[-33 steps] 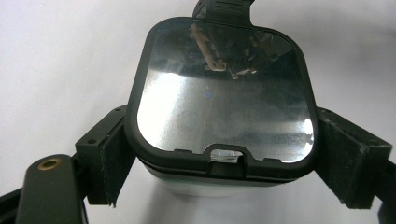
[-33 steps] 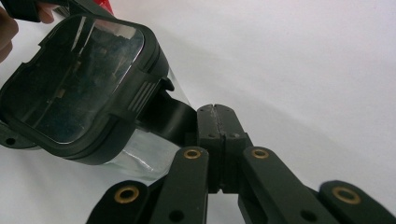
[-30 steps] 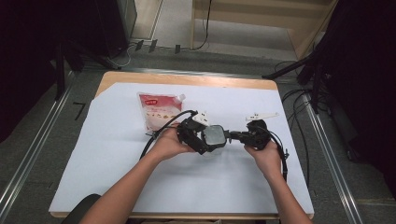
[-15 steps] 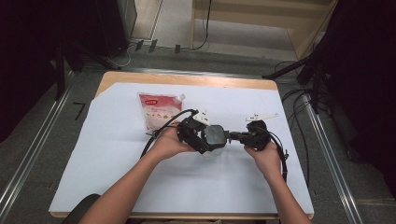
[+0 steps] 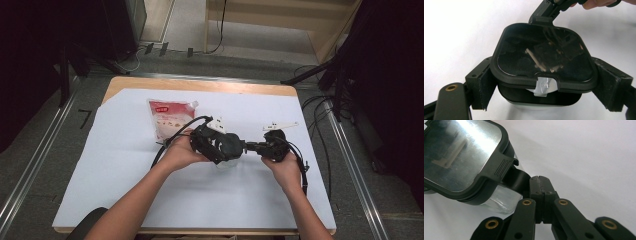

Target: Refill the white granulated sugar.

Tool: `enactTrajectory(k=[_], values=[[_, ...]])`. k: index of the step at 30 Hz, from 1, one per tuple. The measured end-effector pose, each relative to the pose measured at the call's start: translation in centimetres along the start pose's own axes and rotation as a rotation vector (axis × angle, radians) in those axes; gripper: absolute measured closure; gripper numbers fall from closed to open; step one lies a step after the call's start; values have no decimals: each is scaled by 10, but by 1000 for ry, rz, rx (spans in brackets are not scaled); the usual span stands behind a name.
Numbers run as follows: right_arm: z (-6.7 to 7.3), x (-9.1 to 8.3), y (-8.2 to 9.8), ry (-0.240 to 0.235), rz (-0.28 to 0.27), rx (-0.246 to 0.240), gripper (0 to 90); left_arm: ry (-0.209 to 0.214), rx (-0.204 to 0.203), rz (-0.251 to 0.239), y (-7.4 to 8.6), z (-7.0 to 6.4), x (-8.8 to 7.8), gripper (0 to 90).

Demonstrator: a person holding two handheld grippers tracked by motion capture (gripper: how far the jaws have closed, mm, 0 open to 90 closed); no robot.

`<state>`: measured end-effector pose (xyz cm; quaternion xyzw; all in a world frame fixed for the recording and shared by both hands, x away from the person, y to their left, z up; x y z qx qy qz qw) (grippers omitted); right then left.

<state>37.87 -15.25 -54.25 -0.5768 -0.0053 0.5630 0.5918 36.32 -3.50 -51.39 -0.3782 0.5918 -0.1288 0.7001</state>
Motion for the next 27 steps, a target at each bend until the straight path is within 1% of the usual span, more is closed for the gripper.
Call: enactTrajectory(k=[3,7,8,9,10,11,12,13,14,16,18,19,20,22,23,25,27], values=[[0,0,0,-1,-1,2,900,2,-7,-6,-1,0,0,170],[1,-1,0,-4,-5,5,900,1,-14,0,-3,-1,-1,167],[1,-1,0,-4,-6,6,900,1,-18,-4,-4,-1,-1,166],[1,-1,1,-7,-7,8,900,3,-9,-7,-5,-1,-2,166],[1,-1,0,-9,-8,6,900,0,-12,-25,-8,-2,-3,166],[2,-1,1,-10,-7,8,900,24,-13,-45,-11,-4,-6,180],[2,-1,1,-10,-4,5,900,51,-18,-71,-15,-6,-9,259],[3,-1,1,-11,-3,3,900,51,-25,-79,-17,-7,-10,282],[3,-1,1,-9,-4,3,900,49,-28,-81,-19,-7,-11,283],[3,-1,2,-10,-3,9,900,48,-28,-77,-21,-8,-11,288],[3,-1,2,-10,-2,10,900,56,-22,-71,-22,-9,-13,328],[3,-1,2,-9,-5,8,900,57,-26,-74,-23,-11,-13,342],[3,-1,2,-8,-5,9,900,56,-13,-71,-23,-11,-14,361],[3,-1,2,-8,-8,5,900,53,-7,-73,-25,-12,-15,386],[3,-1,2,-10,-6,7,900,49,1,-60,-25,-13,-15,399],[3,-1,2,-11,-7,10,900,52,-2,-47,-26,-14,-16,424],[3,0,3,-13,-8,12,900,71,-13,-44,-27,-16,-16,459]])
Point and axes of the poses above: each handheld gripper's, and its own axes: x roughly forward along the jaws, y roughly out of its underside, z roughly to its left, the point moved 10 cm from there along x, roughly forward along the jaws, and after that the axes turned 5 degrees about -y, right-handed, at the moved point
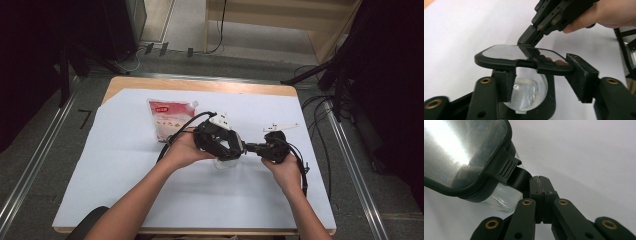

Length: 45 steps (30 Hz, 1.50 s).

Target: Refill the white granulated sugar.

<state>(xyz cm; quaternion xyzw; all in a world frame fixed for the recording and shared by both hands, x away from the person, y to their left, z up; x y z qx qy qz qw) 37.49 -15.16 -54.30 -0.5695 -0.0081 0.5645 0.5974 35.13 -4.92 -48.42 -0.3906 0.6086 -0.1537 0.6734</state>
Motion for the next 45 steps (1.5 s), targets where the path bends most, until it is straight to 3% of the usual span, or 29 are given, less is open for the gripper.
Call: enactTrajectory(k=[4,14,28,33,45], values=[[0,0,1,-1,1,-4,900,13,-7,9,-1,-1,0,506],[1,1,1,-2,6,-3,900,17,-5,18,-7,-1,-2,523],[6,6,4,-13,23,-20,900,62,13,5,-14,-6,-6,682],[8,6,4,-12,21,-27,900,61,11,9,-14,-7,-7,687],[24,-11,10,-42,-2,-20,900,53,2,10,-15,-10,-6,685]])
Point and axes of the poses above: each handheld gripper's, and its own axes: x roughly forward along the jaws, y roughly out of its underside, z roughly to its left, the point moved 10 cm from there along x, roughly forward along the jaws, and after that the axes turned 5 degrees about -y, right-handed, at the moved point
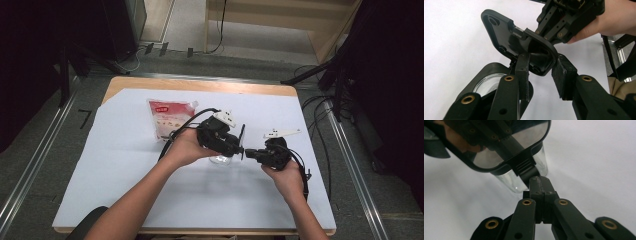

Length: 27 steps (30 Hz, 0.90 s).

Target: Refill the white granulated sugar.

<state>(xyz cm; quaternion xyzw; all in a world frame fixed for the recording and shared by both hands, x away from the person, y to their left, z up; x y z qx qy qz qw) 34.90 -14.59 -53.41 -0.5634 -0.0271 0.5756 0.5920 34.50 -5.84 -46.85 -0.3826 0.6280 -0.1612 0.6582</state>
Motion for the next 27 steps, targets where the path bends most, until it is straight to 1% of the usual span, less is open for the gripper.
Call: enactTrajectory(k=[7,10,13,14,18,20,26,27], values=[[-1,1,0,-2,-5,5,900,-2,0,2,-1,-2,2,684],[0,1,-1,-1,-8,7,900,-2,6,4,-2,-3,3,681],[0,1,-2,-3,-15,3,900,-4,5,0,-3,-4,4,680],[0,1,-2,-3,-15,4,900,-2,-2,0,-3,-5,5,680],[1,1,-2,-1,-17,7,900,3,2,4,-4,-7,6,680],[1,1,-3,-4,-21,1,900,1,4,7,-4,-7,7,680],[1,1,-3,-6,-25,-1,900,11,-4,0,-4,-7,8,676],[1,1,-3,-5,-25,-2,900,12,-6,-7,-5,-7,8,674]])
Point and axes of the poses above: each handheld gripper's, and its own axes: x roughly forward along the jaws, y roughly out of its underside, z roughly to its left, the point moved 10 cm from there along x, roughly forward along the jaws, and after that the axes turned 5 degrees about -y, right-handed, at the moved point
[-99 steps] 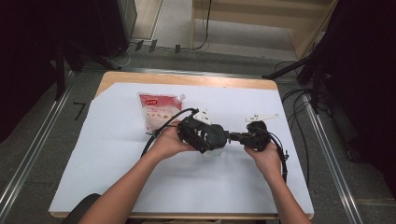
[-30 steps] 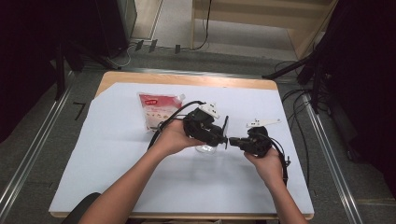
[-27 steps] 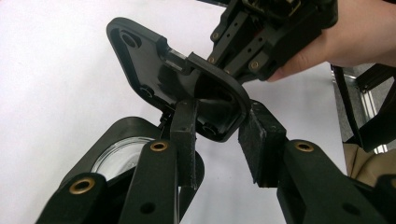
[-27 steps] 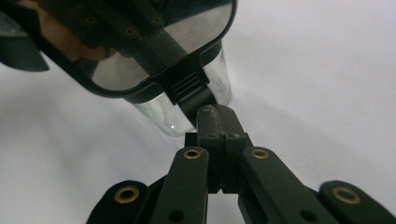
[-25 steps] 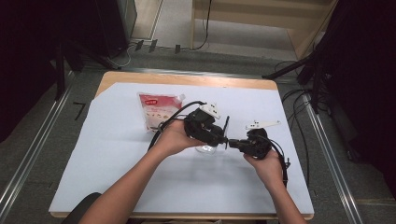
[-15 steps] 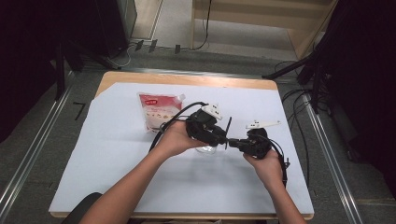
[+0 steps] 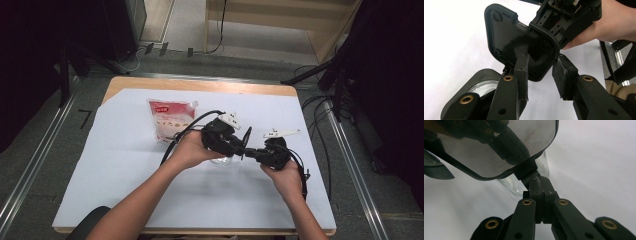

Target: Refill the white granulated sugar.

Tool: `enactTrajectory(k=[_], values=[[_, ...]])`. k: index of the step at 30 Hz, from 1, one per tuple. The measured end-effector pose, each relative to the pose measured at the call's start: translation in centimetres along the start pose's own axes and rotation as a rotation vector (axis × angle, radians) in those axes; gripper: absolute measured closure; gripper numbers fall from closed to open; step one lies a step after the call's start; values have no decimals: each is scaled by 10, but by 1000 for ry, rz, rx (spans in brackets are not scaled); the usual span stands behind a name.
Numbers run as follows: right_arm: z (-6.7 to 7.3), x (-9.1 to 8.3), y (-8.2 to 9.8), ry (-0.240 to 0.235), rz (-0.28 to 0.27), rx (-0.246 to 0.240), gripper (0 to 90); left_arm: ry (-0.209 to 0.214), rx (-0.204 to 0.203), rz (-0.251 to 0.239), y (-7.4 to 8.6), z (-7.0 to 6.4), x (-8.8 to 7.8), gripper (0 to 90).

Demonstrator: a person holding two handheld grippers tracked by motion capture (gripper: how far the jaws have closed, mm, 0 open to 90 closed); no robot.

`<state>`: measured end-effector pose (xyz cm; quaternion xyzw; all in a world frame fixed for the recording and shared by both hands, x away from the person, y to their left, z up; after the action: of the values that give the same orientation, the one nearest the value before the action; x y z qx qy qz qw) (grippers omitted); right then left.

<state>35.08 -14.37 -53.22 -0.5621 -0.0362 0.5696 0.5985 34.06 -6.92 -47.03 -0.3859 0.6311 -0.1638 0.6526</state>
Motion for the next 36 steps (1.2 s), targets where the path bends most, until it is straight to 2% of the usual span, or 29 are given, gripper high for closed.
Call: enactTrajectory(k=[4,9,14,20,27,36], values=[[2,-2,1,-7,7,1,900,-1,-3,-6,1,2,-8,657],[6,-8,3,-12,-4,3,900,5,-36,-21,1,5,-19,552],[13,-5,8,-25,6,0,900,6,-77,-47,4,10,-32,461],[18,6,15,-36,38,-9,900,-34,-96,-37,17,16,-48,417],[12,13,16,-34,59,-14,900,-69,-122,-32,36,26,-65,390],[-3,14,10,-25,52,7,900,-120,-151,-42,56,38,-89,393]])
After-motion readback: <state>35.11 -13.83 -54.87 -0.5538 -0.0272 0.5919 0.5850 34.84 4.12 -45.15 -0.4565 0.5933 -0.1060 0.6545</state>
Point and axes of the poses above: each handheld gripper's, and its own axes: x roughly forward along the jaws, y roughly out of its underside, z roughly to its left, the point moved 10 cm from there along x, roughly forward along the jaws, and after that the axes turned 5 degrees about -y, right-handed, at the moved point
